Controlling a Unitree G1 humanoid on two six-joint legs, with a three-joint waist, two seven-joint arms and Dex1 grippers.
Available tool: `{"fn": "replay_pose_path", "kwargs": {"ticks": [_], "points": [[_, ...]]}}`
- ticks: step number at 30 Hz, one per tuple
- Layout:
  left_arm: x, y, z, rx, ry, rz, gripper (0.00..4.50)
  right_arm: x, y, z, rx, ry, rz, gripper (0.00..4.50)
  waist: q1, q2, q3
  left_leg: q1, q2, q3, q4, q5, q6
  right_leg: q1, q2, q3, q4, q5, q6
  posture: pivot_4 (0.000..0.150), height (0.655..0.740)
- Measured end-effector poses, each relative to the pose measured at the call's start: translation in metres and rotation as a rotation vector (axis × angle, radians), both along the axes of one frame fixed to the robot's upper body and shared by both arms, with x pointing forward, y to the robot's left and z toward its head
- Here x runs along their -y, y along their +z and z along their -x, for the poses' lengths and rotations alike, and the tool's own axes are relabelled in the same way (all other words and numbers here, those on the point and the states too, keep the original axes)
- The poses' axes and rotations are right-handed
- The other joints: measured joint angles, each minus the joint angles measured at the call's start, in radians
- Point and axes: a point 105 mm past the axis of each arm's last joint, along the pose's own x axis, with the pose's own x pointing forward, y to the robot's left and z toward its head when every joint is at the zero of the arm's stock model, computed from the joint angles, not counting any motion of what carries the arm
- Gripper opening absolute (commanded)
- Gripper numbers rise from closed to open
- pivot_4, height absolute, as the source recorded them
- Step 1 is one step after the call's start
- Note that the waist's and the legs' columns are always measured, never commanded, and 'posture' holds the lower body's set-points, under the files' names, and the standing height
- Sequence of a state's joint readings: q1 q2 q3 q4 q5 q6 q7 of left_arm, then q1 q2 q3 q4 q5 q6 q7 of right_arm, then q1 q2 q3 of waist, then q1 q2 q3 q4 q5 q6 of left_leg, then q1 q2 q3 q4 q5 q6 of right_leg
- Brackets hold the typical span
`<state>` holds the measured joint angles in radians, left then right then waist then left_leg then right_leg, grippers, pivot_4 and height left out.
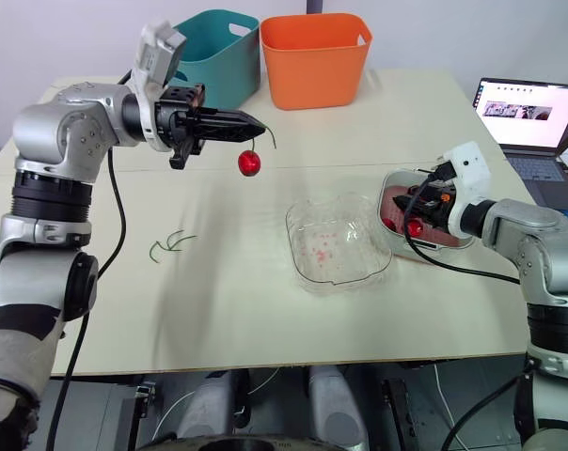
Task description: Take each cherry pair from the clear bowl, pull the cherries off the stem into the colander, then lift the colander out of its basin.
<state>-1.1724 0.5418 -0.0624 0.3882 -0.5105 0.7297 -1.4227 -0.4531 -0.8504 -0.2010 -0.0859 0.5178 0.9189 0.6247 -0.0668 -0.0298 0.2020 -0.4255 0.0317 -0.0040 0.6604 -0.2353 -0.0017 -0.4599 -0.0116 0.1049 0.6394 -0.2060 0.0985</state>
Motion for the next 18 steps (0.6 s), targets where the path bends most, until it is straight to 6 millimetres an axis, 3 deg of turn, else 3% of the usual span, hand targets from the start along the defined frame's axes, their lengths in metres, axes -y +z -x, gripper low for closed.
{"fn": "replay_pose_path", "kwargs": {"ticks": [2,6,11,16,18], "points": [[0.0,0.0,0.0,0.0,0.001,0.0,0.0,0.002,0.0,-0.001,0.009,-0.013,0.012,4.13,0.0,0.0,0.0,0.0,0.0,0.0,0.0,0.0,0.0,0.0,0.0,0.0,0.0,0.0,0.0,0.15,0.74],[0.0,0.001,0.001,0.01,-0.001,-0.004,0.0,0.006,0.005,-0.005,0.038,-0.043,0.014,4.13,-0.002,0.0,0.0,0.0,0.0,0.0,0.0,0.0,0.0,0.0,0.0,0.0,0.0,0.0,0.0,0.15,0.74],[-0.001,0.002,0.001,0.014,0.0,-0.006,0.0,-0.004,0.049,-0.011,0.226,-0.034,-0.084,4.13,-0.002,0.0,0.0,0.0,0.0,0.0,0.0,0.0,0.0,0.0,0.0,0.0,0.001,0.0,0.0,0.15,0.74],[-0.001,0.003,0.002,0.02,0.0,-0.007,0.0,-0.072,0.08,0.014,0.178,0.308,-0.302,4.13,-0.002,0.0,0.0,0.0,0.0,-0.002,0.0,0.0,0.0,0.0,0.0,-0.001,0.001,0.0,0.0,0.15,0.74],[-0.001,0.004,0.002,0.025,0.0,-0.008,0.0,-0.093,0.082,0.022,0.163,0.4,-0.3,4.13,-0.002,0.0,0.0,0.0,0.0,-0.001,0.0,0.0,0.0,0.0,0.0,-0.001,0.001,0.0,0.0,0.15,0.74]]}}
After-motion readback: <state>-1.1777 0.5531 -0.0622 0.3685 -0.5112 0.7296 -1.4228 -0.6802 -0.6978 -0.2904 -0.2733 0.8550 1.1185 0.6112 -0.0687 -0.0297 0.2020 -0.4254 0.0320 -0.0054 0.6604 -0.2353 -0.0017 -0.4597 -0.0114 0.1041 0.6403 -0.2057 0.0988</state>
